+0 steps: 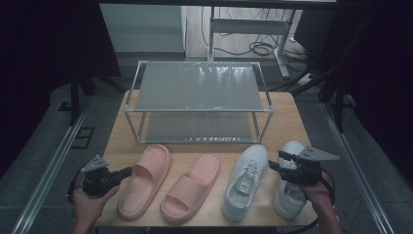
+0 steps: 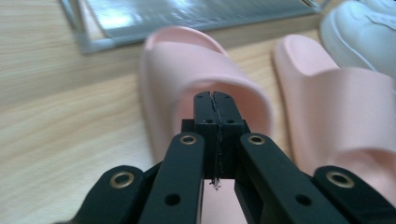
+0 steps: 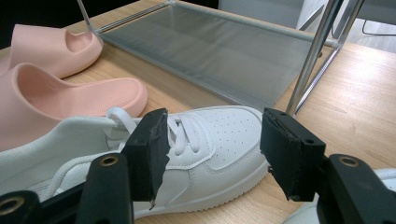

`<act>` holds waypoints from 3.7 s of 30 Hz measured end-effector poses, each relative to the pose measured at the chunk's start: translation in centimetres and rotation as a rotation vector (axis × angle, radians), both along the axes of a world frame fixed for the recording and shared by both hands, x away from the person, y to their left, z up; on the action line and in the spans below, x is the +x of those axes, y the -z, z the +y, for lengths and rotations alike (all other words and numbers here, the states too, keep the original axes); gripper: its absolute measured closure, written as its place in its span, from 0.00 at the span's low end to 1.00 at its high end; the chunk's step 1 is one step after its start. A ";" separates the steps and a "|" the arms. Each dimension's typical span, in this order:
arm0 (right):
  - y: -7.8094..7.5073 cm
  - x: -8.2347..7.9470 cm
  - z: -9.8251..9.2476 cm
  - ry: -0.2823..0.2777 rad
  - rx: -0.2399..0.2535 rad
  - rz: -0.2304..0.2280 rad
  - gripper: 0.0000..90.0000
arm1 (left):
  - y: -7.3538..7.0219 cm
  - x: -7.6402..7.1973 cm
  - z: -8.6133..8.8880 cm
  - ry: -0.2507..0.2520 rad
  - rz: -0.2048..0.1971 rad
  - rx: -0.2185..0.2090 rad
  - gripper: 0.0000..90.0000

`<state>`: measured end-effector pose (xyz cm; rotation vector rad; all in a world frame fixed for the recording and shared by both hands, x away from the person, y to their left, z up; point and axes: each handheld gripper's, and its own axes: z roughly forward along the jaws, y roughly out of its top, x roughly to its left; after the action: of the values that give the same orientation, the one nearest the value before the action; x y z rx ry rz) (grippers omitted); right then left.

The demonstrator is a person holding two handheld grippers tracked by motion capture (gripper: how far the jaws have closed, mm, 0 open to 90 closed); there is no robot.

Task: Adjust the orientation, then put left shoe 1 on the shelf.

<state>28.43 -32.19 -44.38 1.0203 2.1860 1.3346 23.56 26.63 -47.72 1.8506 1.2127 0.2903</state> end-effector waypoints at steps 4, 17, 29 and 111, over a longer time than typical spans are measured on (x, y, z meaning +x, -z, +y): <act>0.0 0.0 0.1 -0.003 0.000 0.000 0.47 | 0.2 -1.3 -1.4 0.041 -0.002 0.026 1.00; 0.0 0.0 0.1 -0.004 -0.005 0.002 0.47 | 1.8 -3.1 -4.3 0.117 0.034 0.089 1.00; 0.0 -0.1 0.1 -0.003 -0.001 0.003 0.47 | 3.1 -3.4 -5.8 0.145 0.081 0.132 1.00; 0.0 -0.1 -0.2 0.005 -0.002 0.002 0.47 | 2.4 0.6 -5.3 0.044 0.069 0.118 0.75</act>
<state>28.34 -32.39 -44.39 1.0262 2.1838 1.3298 24.19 21.30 -50.14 2.0003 1.2223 0.2809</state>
